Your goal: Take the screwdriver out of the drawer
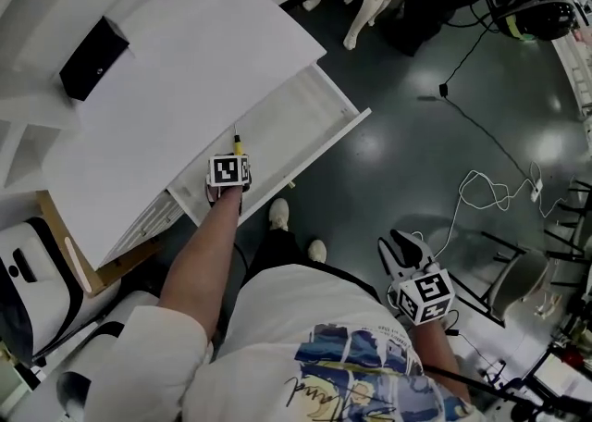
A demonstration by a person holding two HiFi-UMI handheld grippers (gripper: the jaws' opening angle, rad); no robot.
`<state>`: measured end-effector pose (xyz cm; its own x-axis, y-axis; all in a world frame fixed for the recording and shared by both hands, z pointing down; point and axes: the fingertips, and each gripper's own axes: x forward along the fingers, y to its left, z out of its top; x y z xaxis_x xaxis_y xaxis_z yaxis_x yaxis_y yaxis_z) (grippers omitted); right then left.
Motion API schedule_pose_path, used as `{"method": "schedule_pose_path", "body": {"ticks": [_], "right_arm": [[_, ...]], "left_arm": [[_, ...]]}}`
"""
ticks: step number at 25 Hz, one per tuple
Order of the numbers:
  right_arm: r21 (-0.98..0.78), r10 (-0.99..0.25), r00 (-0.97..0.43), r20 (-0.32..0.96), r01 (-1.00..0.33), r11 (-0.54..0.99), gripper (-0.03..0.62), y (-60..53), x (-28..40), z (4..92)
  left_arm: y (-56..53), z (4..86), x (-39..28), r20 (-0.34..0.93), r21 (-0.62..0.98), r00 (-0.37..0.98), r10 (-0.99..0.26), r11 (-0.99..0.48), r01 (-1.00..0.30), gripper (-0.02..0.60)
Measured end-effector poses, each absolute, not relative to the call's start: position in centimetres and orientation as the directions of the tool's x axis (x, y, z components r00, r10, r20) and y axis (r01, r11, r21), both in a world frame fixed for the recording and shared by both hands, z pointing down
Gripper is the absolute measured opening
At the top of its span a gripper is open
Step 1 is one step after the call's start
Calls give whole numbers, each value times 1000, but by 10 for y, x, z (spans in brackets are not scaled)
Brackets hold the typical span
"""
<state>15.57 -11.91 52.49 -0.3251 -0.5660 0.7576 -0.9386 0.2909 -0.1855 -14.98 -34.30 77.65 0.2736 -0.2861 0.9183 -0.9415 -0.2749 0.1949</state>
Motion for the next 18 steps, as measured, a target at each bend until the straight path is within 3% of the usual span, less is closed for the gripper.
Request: {"method": "schedule_pose_path", "body": {"ticks": [11,18], "right_arm": [[-209,-551,-307,776,-949,236,133,-122,151,530],[-207,-558,-295,776,-954,216,127,-116,155,529]], "left_arm": [[-346,803,-152,943,179,244,-225,-273,-945,139],[-344,808,-154,951,169,229,-207,-270,-948,91]]}}
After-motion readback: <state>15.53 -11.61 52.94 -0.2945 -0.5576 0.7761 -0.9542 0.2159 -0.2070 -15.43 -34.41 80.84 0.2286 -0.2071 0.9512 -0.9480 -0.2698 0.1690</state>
